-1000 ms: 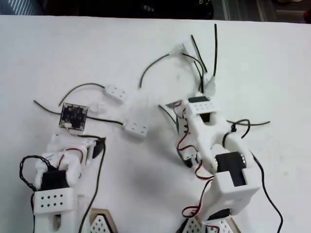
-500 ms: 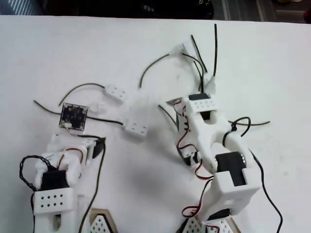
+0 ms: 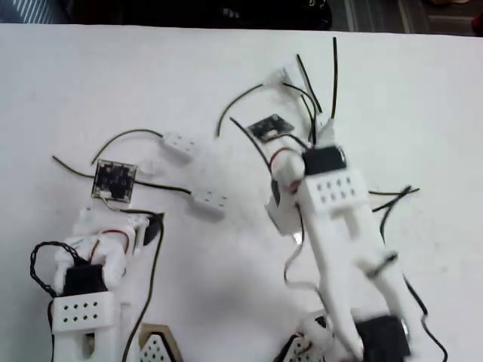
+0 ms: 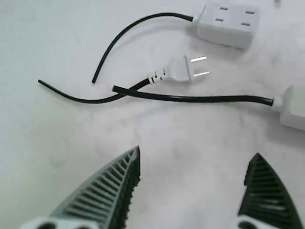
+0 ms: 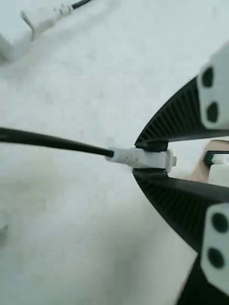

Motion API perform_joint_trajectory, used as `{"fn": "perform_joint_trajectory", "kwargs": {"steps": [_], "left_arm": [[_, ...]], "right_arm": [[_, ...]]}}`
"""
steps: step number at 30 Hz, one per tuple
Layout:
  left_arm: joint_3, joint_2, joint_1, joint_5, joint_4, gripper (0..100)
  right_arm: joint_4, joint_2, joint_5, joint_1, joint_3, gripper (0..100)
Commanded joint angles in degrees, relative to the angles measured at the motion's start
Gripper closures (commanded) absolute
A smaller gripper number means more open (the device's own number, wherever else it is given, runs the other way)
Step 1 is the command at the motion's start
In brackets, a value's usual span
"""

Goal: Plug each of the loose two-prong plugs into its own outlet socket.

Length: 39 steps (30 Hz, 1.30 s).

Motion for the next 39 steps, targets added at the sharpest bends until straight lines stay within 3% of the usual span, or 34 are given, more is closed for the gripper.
{"fn": "perform_joint_trajectory", "kwargs": {"steps": [1, 9, 12, 20, 26, 31, 35, 39], "left_arm": [[-0.53, -0.75, 0.57, 3.96, -3.69, 66], [-0.62, -0.75, 0.92, 8.00, -10.81, 66], [-1.49, -0.75, 1.63, 13.19, -13.01, 66], [-9.85, -0.75, 12.53, 14.42, -4.40, 66], [-17.32, -0.75, 22.29, 14.15, 6.07, 66], [-17.49, -0.75, 27.91, 14.07, 9.23, 66], [-17.85, -0.75, 27.12, 14.07, 9.05, 66], [-17.58, -0.31, 20.53, 13.71, 6.68, 66]], "right_arm": [[-7.60, -10.68, -3.16, -4.70, 5.89, 98.1], [-28.70, -27.47, -7.38, -14.99, 23.03, 98.1], [-34.68, -31.16, -8.62, -18.33, 27.60, 98.1], [-46.55, -34.86, -13.54, -24.57, 35.08, 98.1], [-49.36, -34.95, -14.07, -25.63, 37.54, 98.1], [-49.19, -34.95, -14.07, -25.36, 37.71, 98.1], [-48.92, -34.95, -14.15, -24.92, 37.71, 98.1], [-49.27, -34.95, -15.03, -19.65, 37.71, 98.1]]}}
